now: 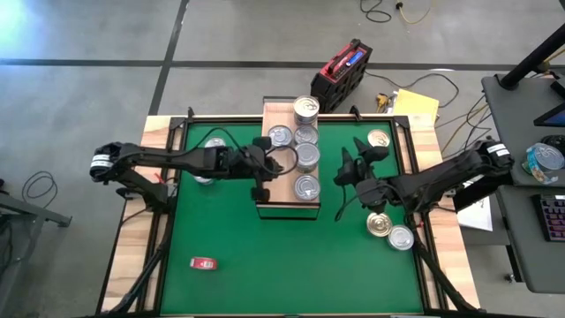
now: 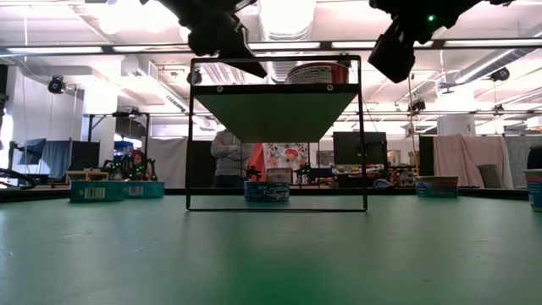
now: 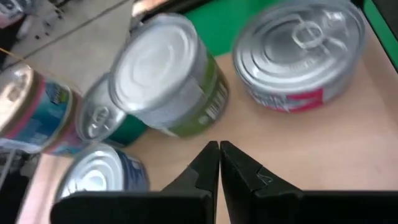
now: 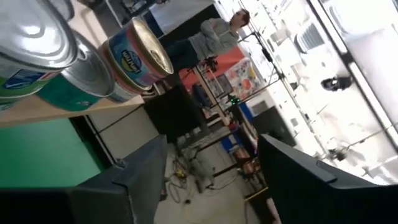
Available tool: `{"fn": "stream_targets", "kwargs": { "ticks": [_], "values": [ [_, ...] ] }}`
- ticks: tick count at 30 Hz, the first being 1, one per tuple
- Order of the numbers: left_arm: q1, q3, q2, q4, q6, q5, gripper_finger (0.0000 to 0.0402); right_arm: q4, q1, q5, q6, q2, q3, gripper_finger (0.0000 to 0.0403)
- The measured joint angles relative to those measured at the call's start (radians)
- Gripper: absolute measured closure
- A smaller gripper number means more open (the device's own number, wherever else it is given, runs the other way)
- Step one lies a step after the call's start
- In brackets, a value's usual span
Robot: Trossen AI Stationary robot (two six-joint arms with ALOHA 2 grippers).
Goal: Stack canned seafood by type on shelf
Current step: Stack the blue tuna can on top of the blue tuna can on the shelf
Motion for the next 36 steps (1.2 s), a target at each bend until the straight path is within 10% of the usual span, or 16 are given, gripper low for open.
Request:
{"fn": "stream_targets", "kwargs": {
  "ticks": [18, 28, 36],
  "values": [
    [-0.082, -0.001, -0.175, -0.201, -0.184, -0.001, 0.0401, -0.169, 0.057, -0.139, 0.453, -0.139, -0.012, 0.0256],
    [-0.156, -0.050, -0.177, -0.249, -0.289, -0.011, 0.0401, -0.283, 0.082, -0.683, 0.659, -0.155, -0.012, 0.0312],
    [-0.285, -0.064, -0.181, -0.296, -0.386, -0.138, 0.0401, -0.284, 0.157, -0.735, 0.739, -0.164, -0.010, 0.0355]
  ]
}}
